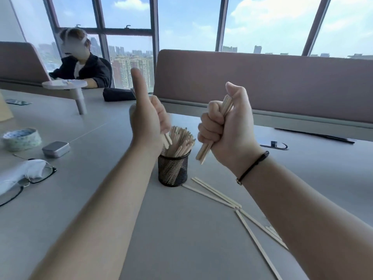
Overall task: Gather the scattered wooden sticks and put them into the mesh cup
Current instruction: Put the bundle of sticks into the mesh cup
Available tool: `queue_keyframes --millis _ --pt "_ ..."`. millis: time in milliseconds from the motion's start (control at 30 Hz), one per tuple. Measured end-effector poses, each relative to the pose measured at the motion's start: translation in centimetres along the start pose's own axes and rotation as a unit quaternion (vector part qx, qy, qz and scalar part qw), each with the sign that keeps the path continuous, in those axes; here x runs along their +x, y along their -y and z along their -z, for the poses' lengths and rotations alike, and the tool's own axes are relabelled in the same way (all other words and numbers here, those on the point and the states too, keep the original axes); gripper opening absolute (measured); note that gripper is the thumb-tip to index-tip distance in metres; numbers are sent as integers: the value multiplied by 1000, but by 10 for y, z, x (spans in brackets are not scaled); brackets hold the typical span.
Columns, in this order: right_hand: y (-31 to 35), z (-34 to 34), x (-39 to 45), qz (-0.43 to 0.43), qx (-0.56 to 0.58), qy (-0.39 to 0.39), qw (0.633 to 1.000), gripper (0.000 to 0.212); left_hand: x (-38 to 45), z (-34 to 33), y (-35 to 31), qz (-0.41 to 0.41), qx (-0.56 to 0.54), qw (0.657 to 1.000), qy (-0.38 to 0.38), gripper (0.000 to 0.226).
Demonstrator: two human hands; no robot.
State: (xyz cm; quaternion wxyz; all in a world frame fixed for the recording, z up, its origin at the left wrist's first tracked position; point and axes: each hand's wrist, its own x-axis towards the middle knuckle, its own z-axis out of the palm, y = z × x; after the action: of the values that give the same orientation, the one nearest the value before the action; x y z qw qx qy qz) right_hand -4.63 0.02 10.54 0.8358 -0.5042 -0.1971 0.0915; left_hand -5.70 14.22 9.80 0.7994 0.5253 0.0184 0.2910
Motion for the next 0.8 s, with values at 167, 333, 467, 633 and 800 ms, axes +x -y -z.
queue_keyframes --millis 167,333,467,633,800 --pt "-11 -27 37 15 17 -46 999 47 25 8 19 -14 11 1000 -10 70" --pt "-26 -37 55 14 -5 -66 998 52 36 13 39 -23 109 993 26 98" --pt "-42 -36 62 8 -36 -97 995 46 34 21 55 -34 193 981 -6 91" --pt "-49 -36 70 32 -165 -138 976 29 34 26 64 -24 198 980 -10 69" --pt "-56 -16 73 78 -492 -94 862 29 39 33 77 -45 224 974 -13 37"
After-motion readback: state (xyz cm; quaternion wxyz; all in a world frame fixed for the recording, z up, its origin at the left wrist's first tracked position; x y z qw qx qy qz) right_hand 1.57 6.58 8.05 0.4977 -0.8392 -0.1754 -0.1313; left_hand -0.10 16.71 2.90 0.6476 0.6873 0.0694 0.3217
